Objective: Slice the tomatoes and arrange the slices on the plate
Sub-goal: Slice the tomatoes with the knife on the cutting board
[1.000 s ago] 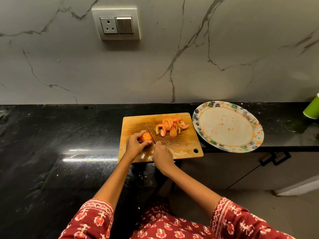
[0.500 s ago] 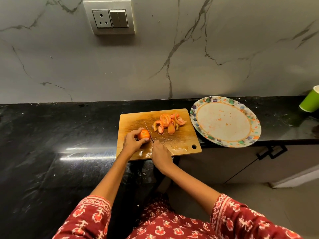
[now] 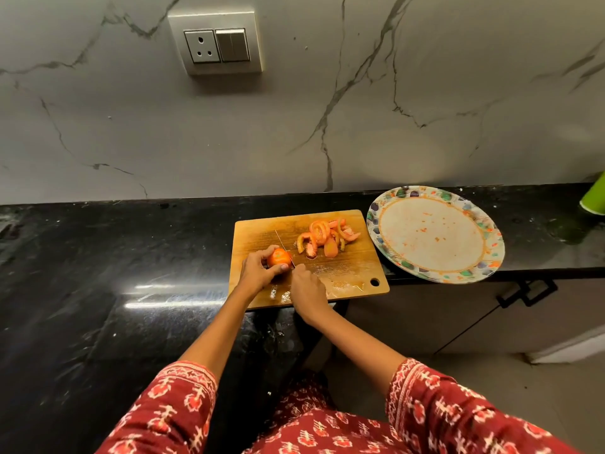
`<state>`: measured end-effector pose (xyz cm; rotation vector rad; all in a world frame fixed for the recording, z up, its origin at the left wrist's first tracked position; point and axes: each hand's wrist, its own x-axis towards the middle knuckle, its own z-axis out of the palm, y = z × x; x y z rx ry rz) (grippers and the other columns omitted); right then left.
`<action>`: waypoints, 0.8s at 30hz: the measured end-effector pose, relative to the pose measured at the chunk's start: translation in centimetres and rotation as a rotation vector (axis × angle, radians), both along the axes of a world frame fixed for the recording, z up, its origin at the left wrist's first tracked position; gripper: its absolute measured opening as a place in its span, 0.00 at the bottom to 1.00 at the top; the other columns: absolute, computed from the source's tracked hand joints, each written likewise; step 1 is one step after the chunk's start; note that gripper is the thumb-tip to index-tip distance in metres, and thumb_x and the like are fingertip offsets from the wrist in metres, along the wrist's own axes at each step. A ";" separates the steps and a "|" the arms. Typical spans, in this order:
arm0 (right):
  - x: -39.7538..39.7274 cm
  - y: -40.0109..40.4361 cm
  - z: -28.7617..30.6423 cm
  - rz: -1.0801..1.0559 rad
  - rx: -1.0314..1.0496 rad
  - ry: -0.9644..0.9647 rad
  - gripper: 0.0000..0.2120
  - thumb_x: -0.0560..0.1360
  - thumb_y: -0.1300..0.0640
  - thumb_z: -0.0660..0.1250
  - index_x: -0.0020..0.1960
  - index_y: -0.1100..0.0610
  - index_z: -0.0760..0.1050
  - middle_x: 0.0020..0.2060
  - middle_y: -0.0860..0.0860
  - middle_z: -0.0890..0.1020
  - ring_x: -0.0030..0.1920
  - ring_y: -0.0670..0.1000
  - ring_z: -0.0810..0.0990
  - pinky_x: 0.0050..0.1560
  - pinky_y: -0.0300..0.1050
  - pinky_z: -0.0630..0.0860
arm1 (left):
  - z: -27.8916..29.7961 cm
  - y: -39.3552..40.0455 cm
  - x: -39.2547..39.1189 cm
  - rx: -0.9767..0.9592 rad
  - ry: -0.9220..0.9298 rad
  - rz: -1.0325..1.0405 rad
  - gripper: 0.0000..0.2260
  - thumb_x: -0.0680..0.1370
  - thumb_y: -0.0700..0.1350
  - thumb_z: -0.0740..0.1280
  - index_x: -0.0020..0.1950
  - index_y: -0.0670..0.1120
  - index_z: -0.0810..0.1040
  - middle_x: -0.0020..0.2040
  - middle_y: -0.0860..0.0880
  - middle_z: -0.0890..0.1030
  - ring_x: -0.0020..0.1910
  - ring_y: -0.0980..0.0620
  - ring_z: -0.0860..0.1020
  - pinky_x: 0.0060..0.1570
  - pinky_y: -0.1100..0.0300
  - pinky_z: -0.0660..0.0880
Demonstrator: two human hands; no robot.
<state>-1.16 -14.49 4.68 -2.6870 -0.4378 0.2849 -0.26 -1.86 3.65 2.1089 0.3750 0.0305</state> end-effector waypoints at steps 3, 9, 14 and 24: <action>-0.5 -0.7 -0.4 -0.006 -0.008 0.020 0.11 0.80 0.67 0.50 0.59 0.65 0.67 0.55 0.60 0.77 0.55 0.59 0.78 0.49 0.48 0.74 | 0.1 -0.1 0.0 0.009 -0.002 -0.015 0.25 0.71 0.41 0.72 0.67 0.43 0.71 0.66 0.43 0.72 0.65 0.45 0.70 0.63 0.52 0.69; -0.8 -1.4 -0.9 -0.003 -0.016 0.068 0.13 0.79 0.67 0.50 0.60 0.65 0.68 0.56 0.61 0.77 0.56 0.60 0.77 0.49 0.49 0.73 | 0.1 -0.4 -0.6 -0.004 -0.041 -0.014 0.25 0.71 0.40 0.73 0.66 0.43 0.72 0.66 0.44 0.73 0.66 0.46 0.70 0.64 0.53 0.69; -0.4 -2.3 0.3 -0.036 0.025 -0.056 0.11 0.81 0.64 0.49 0.57 0.64 0.68 0.52 0.60 0.78 0.53 0.60 0.78 0.44 0.48 0.71 | 0.1 0.0 -0.9 -0.041 -0.053 -0.011 0.25 0.71 0.39 0.72 0.67 0.42 0.71 0.67 0.43 0.72 0.66 0.46 0.69 0.63 0.55 0.68; 0.0 -1.5 1.4 -0.034 0.060 0.038 0.12 0.80 0.65 0.50 0.59 0.66 0.68 0.55 0.62 0.76 0.56 0.61 0.75 0.45 0.47 0.67 | 0.2 -0.1 -0.8 -0.024 -0.036 0.021 0.26 0.70 0.40 0.73 0.67 0.42 0.71 0.67 0.43 0.72 0.66 0.46 0.70 0.63 0.56 0.68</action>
